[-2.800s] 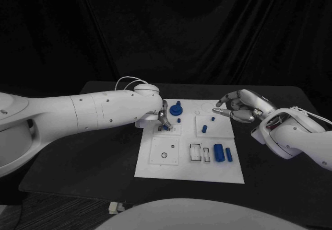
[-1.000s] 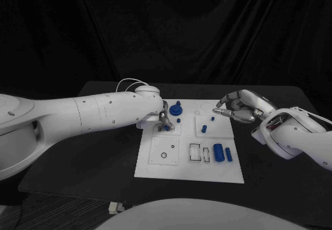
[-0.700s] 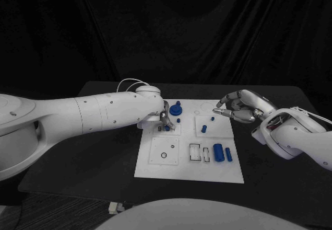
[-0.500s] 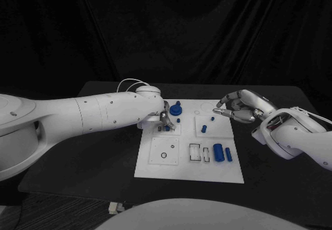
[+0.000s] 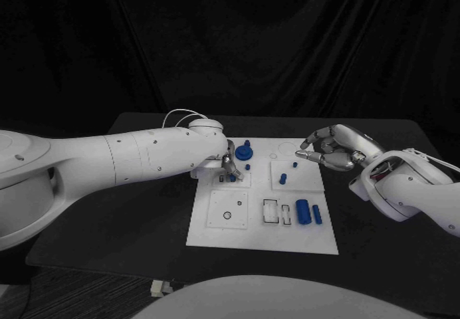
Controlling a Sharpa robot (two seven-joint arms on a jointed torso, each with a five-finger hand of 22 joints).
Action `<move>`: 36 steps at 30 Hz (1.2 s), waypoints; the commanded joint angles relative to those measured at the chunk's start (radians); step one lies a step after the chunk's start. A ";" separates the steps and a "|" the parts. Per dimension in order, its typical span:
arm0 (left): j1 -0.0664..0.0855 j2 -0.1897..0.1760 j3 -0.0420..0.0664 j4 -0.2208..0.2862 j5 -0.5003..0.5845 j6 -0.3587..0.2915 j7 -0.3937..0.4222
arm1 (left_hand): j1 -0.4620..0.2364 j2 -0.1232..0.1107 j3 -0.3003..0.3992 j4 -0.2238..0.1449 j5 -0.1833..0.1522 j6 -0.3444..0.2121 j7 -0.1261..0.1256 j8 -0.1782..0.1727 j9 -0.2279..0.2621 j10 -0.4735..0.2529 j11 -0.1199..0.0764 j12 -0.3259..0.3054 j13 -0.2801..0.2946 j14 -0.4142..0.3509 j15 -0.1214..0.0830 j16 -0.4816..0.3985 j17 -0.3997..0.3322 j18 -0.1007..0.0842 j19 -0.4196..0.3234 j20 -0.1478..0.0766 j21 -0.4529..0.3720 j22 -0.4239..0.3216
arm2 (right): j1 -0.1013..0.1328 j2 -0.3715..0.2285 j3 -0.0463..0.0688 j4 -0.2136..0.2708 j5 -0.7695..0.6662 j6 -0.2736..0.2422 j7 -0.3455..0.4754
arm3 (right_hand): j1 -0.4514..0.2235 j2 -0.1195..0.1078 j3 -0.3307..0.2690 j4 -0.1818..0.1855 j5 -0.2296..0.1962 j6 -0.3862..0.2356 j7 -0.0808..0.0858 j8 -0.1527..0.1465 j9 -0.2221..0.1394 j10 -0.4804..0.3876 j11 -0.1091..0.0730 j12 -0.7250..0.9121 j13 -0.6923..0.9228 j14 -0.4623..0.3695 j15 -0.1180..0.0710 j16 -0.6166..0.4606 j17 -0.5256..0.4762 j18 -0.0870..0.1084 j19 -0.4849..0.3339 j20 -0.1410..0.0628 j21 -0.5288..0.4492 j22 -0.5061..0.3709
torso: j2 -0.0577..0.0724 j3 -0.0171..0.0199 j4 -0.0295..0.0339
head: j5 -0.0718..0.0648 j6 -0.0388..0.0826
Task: Assemble the parts on the task board
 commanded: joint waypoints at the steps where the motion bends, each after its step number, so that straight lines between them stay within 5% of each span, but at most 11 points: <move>1: -0.012 -0.001 -0.006 0.000 0.008 0.037 0.000 | -0.012 0.000 0.002 -0.001 -0.007 -0.004 0.003 -0.007 -0.002 0.098 0.001 0.000 0.262 0.106 0.002 0.003 0.264 -0.014 0.104 0.002 0.002 0.262 | -0.002 0.000 0.001 0.001 -0.001 0.005 -0.018 | 0.012 -0.001 -0.001 -0.007 0.007 -0.007 0.000 0.005 0.001 0.102 0.003 0.004 0.263 0.106 0.001 0.003 0.263 0.012 -0.007 -0.002 -0.004 0.100 | 0.000 0.0000 0.0003 | 0.001 0.000; 29: -0.012 -0.008 -0.006 0.001 0.008 0.044 -0.006 | -0.010 -0.003 0.005 -0.005 -0.007 0.010 -0.002 0.001 0.005 0.098 -0.002 0.000 0.262 0.106 0.001 0.003 0.264 -0.013 0.103 0.002 0.002 0.262 | -0.002 0.001 0.001 -0.001 -0.001 0.012 -0.023 | 0.014 0.000 0.000 -0.006 0.007 -0.007 0.000 0.008 0.002 0.102 0.004 0.004 0.263 0.106 0.001 0.003 0.263 0.012 -0.007 -0.002 -0.008 0.100 | 0.000 -0.0004 -0.0001 | 0.002 0.000; 36: -0.012 -0.004 -0.006 -0.003 0.008 0.042 -0.001 | -0.022 -0.003 0.005 -0.001 -0.033 0.015 -0.003 0.004 0.011 0.098 -0.004 0.000 0.262 0.106 -0.001 0.003 0.264 -0.013 0.103 0.000 0.001 0.261 | -0.002 0.002 0.001 -0.002 -0.001 0.014 -0.025 | 0.014 0.000 0.000 -0.006 0.007 -0.007 0.000 0.008 0.002 0.102 0.004 0.004 0.263 0.106 0.001 0.003 0.263 0.012 -0.007 -0.002 -0.008 0.100 | 0.000 -0.0002 0.0001 | 0.002 0.000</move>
